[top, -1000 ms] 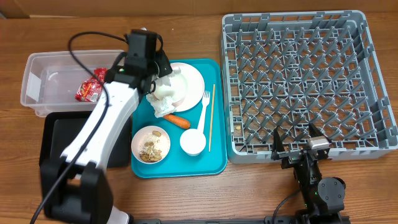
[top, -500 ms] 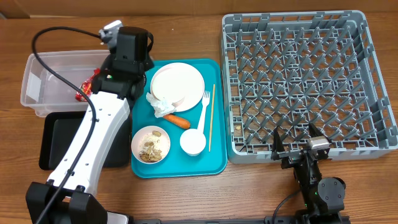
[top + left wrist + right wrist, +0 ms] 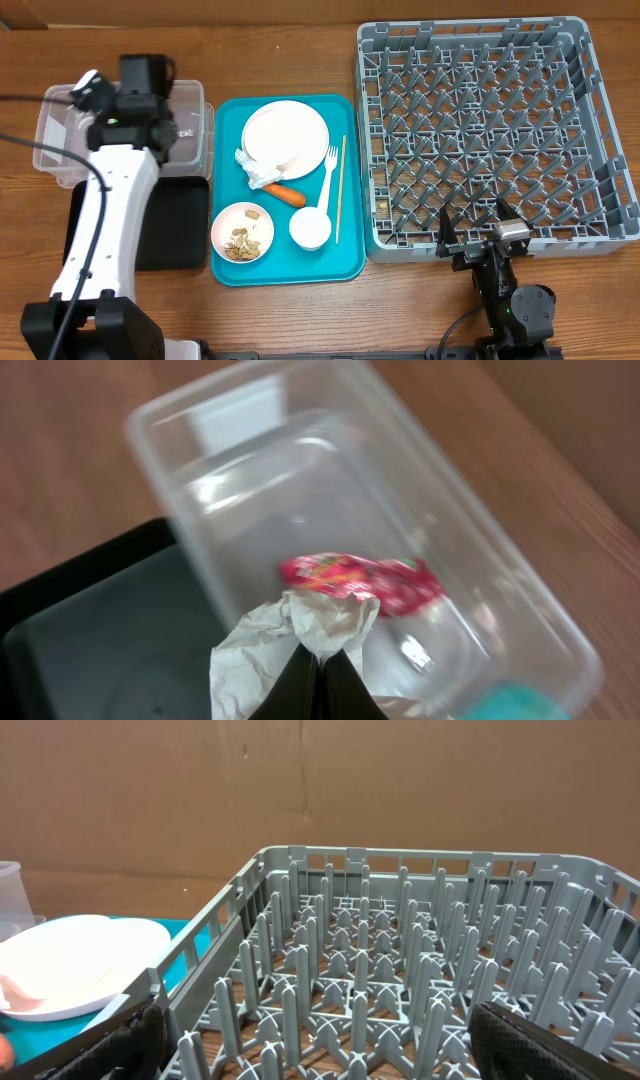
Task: Sort waste into correct bins and load items into the dishwasher
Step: 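Carry the tissue to the clear bin and open the left gripper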
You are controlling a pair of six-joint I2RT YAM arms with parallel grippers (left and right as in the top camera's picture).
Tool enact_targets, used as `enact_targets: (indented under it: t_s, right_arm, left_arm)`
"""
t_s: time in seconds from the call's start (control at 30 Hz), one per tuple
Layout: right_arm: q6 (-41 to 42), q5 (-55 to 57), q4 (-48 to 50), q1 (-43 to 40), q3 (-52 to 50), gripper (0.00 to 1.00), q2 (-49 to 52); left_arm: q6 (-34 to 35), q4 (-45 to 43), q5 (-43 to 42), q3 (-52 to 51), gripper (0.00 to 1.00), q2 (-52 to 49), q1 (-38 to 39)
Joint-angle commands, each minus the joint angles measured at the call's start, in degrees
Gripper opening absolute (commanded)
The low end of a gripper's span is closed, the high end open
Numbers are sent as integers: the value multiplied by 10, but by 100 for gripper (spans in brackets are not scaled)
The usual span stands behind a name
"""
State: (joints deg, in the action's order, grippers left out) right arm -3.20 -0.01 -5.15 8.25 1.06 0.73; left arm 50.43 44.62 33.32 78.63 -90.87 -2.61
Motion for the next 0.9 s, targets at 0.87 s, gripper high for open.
enact_targets:
  t_s: [0.87]
  right_arm:
    - [2, -1, 3, -3, -6, 100, -5]
  left_arm:
    - [-72, -258, 70, 2, 4, -213, -105]
